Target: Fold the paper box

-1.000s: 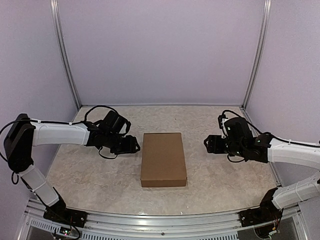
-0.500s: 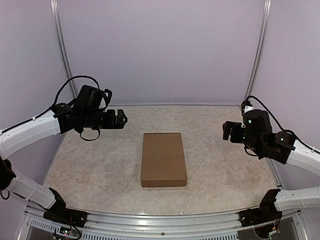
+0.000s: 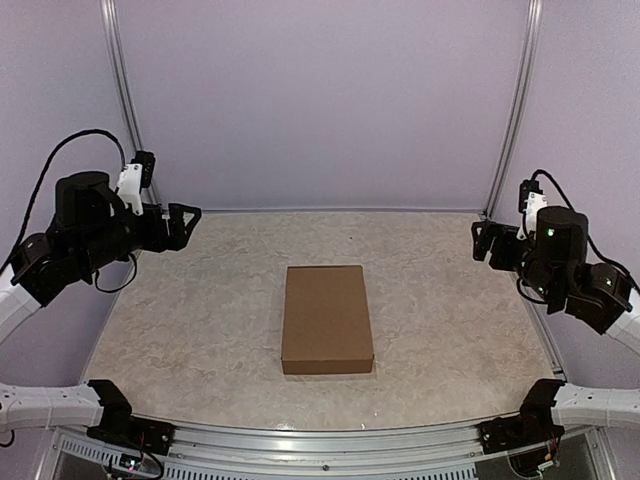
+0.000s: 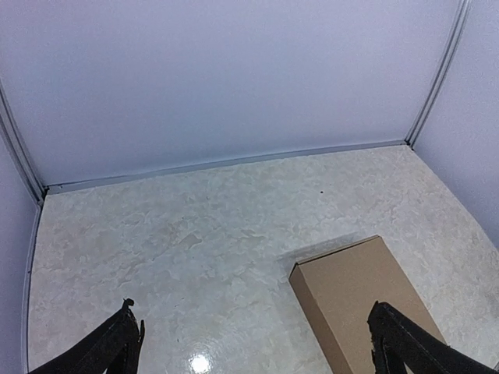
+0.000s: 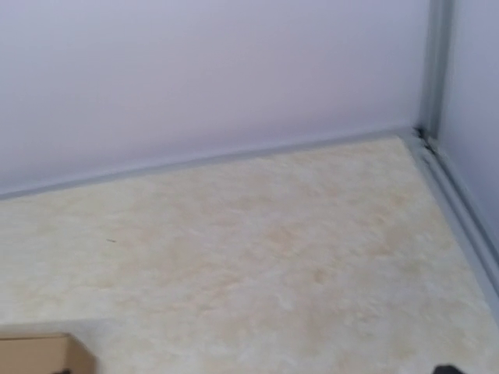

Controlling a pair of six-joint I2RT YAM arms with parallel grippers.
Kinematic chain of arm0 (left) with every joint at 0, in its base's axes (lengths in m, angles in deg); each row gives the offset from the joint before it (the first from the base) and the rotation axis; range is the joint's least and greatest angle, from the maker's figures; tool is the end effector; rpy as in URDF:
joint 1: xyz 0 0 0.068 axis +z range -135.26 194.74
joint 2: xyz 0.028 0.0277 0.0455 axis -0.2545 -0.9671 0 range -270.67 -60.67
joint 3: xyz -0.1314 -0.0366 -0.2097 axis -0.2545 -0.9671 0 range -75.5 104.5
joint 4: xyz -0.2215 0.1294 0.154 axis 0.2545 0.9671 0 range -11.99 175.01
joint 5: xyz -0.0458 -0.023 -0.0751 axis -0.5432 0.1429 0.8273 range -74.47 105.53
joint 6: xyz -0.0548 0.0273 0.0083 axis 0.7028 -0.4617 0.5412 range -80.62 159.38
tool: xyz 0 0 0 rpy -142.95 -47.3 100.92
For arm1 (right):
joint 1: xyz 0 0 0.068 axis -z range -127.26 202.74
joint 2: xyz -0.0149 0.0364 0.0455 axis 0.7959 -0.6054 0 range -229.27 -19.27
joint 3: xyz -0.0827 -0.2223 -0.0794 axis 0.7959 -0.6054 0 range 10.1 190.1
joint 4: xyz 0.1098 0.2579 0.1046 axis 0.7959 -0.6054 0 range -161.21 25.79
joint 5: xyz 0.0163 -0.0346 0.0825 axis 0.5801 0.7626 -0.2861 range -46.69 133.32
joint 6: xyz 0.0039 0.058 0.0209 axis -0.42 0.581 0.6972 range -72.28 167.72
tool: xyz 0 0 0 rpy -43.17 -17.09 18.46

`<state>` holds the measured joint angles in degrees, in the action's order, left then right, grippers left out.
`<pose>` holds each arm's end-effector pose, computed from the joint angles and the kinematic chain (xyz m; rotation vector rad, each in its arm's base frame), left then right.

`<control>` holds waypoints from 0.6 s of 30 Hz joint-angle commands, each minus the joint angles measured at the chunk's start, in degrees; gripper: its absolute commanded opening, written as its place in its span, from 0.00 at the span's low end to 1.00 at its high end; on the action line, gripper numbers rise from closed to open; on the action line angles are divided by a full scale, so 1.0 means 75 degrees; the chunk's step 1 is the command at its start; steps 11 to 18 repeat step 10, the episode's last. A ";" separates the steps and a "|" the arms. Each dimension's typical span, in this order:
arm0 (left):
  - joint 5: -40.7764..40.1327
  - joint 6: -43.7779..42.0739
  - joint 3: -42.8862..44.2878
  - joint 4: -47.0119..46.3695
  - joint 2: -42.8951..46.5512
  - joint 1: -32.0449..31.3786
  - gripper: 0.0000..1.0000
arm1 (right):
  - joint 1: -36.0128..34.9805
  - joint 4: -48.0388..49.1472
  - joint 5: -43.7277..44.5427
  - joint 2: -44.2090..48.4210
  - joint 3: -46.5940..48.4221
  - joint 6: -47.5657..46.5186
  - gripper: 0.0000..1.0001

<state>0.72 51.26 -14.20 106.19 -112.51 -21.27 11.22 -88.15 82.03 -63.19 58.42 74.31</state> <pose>0.2135 -0.1406 0.3704 0.2230 1.8864 -0.3257 0.1917 0.1308 0.3250 0.2069 1.8272 0.1864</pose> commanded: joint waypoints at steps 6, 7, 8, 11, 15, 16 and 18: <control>0.0564 -0.0597 -0.1235 -0.0899 0.0910 0.0067 0.99 | -0.0037 0.0619 -0.1086 0.0689 -0.0505 -0.0680 0.99; 0.0546 -0.0585 -0.1236 -0.0874 0.0893 0.0074 0.99 | -0.0032 0.0461 -0.1088 0.0630 -0.0407 -0.0689 1.00; 0.0559 -0.0573 -0.1216 -0.0843 0.0856 0.0078 0.99 | -0.0031 0.0365 -0.1038 0.0549 -0.0326 -0.0644 1.00; 0.0664 -0.0556 -0.1170 -0.0770 0.0782 0.0078 0.99 | -0.0037 0.0400 -0.0747 0.0463 -0.0312 -0.0470 1.00; 0.0664 -0.0556 -0.1170 -0.0770 0.0782 0.0078 0.99 | -0.0037 0.0400 -0.0747 0.0463 -0.0312 -0.0470 1.00; 0.0664 -0.0556 -0.1170 -0.0770 0.0782 0.0078 0.99 | -0.0037 0.0400 -0.0747 0.0463 -0.0312 -0.0470 1.00; 0.0664 -0.0556 -0.1170 -0.0770 0.0782 0.0078 0.99 | -0.0037 0.0400 -0.0747 0.0463 -0.0312 -0.0470 1.00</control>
